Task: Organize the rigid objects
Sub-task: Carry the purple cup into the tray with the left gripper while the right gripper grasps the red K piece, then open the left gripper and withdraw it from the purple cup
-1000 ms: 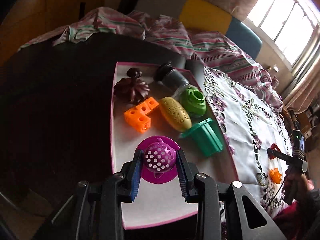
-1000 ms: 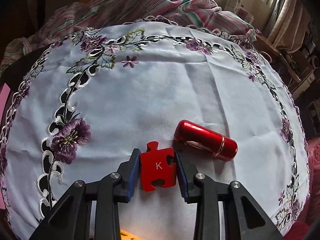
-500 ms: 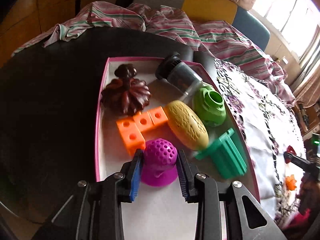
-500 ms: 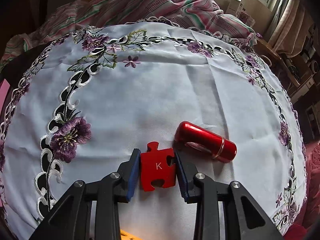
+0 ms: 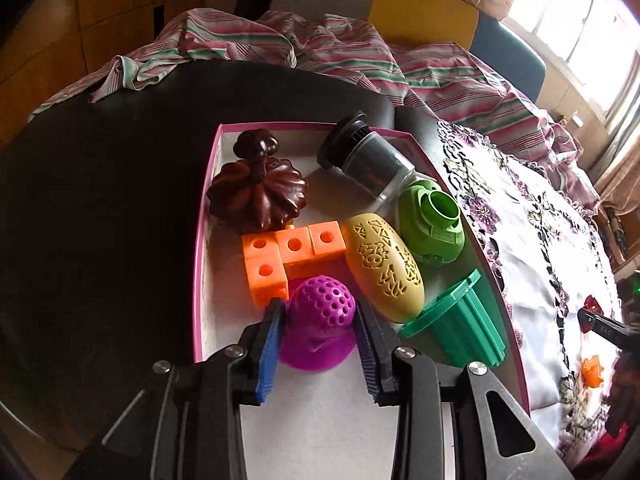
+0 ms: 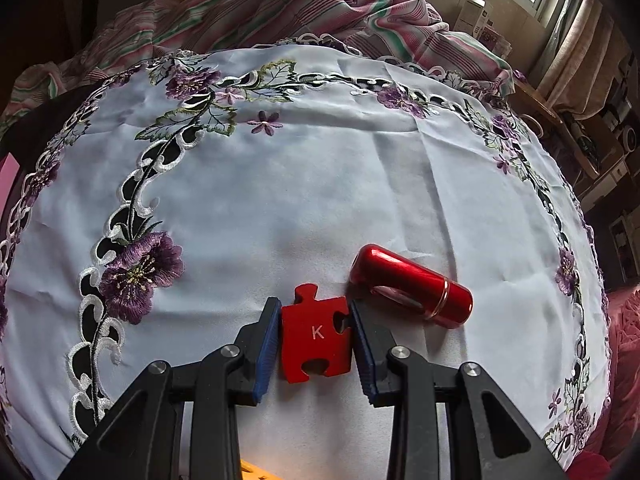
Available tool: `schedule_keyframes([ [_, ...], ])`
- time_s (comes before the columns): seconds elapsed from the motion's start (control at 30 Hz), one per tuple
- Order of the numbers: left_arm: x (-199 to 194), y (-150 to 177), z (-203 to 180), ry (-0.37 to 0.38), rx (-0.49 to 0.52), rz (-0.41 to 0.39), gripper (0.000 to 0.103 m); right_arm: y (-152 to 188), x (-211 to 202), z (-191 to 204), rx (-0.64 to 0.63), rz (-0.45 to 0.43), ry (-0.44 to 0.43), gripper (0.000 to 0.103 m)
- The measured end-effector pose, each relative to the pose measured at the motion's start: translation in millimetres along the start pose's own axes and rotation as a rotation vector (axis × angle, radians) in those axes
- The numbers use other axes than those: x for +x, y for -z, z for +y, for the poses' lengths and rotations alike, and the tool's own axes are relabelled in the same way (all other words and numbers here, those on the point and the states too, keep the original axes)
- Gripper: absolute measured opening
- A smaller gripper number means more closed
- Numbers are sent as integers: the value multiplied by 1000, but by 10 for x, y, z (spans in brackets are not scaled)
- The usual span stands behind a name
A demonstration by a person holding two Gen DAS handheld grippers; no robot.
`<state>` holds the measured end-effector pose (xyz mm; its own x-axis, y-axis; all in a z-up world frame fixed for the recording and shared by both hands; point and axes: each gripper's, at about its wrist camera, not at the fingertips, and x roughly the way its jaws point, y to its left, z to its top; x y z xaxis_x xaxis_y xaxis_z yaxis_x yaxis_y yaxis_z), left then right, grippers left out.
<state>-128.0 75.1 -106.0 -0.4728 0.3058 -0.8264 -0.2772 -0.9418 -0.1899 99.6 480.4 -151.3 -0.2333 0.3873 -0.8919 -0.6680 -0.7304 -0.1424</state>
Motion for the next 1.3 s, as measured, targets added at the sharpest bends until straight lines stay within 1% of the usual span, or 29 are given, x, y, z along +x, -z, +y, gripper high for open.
schedule_keyframes([
  [0.1, -70, 20, -23, -29, 17, -26, 39, 2, 0, 1, -3, -1, 2, 34],
  [0.4, -382, 69, -47, -44, 15, -88, 39, 22, -2, 24, -16, -8, 14, 34],
  [0.63, -632, 148, -117, -86, 60, -137, 39, 27, -9, 53, -38, -17, 31, 34],
  [0.83, -769, 255, -132, -73, 53, -143, 39, 18, -20, 72, -54, -20, 42, 34],
  [1.2, -863, 447, -186, -98, 77, -143, 39, 18, -13, 85, -57, -19, 43, 33],
  [1.3, -874, 471, -187, -104, 83, -142, 39, 21, -17, 101, -65, -21, 45, 32],
])
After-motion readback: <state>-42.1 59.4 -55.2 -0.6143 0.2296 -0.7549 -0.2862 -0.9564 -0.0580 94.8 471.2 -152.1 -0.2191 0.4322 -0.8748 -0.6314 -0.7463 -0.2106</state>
